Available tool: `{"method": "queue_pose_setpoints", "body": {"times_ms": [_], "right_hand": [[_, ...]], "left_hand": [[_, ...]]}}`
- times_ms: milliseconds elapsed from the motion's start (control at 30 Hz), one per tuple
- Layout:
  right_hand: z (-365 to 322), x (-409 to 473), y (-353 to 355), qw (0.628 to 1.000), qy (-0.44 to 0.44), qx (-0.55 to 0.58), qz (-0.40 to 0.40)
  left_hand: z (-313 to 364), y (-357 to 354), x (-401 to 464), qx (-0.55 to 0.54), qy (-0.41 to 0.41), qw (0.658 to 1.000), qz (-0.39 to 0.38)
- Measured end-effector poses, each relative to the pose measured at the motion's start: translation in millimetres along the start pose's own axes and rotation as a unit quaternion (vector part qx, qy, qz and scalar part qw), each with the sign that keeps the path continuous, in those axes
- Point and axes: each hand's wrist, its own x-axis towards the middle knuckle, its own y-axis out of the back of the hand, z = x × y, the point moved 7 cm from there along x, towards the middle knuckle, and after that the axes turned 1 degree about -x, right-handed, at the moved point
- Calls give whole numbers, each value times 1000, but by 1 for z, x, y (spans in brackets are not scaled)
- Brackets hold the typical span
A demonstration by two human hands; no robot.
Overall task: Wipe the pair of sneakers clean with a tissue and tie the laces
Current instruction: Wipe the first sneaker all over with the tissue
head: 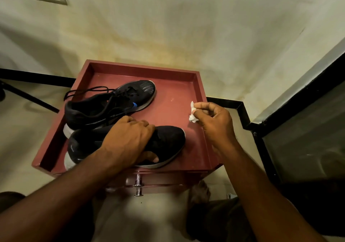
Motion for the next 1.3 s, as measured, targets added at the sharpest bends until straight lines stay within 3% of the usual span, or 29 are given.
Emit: {"method": "queue_pose_setpoints", "body": {"times_ms": [167,267,433,600,667,733,767,867,1000,1067,1167,1300], "right_hand": [[0,-9,-15,993,-6,-59,-101],[-11,-27,-35,973,72,-143,-165],[-20,-48,-68,881,207,-392,-164],[-9,-51,-80,813,169,-486,-272],[-11,-38,-72,813,111,-515,-247],[-29,-35,-68,826,198,-515,-119],[-32,-40,-69,807,254,-526,-87],[-33,-50,-77,801,276,-518,-118],[-25,-60,-68,811,243,-498,-187],[-24,-64,-64,818,243,-494,-166],[-29,-52,-75,794,282,-529,-102],[-22,-42,-80,810,280,-511,-67]], "left_hand": [[-6,-4,0,-30,22,999,27],[-7,-4,1,-41,36,998,29],[-8,-4,3,-25,54,998,33],[-4,-4,3,-9,62,998,31],[-1,-5,2,-10,61,998,30],[1,-3,5,-12,64,997,44],[1,-2,5,-15,68,996,47],[1,-4,3,-22,71,996,55],[1,-6,1,-30,73,995,63],[2,-7,3,-30,61,996,66],[6,-6,4,-24,45,996,73],[5,-6,4,-27,61,995,78]]}}
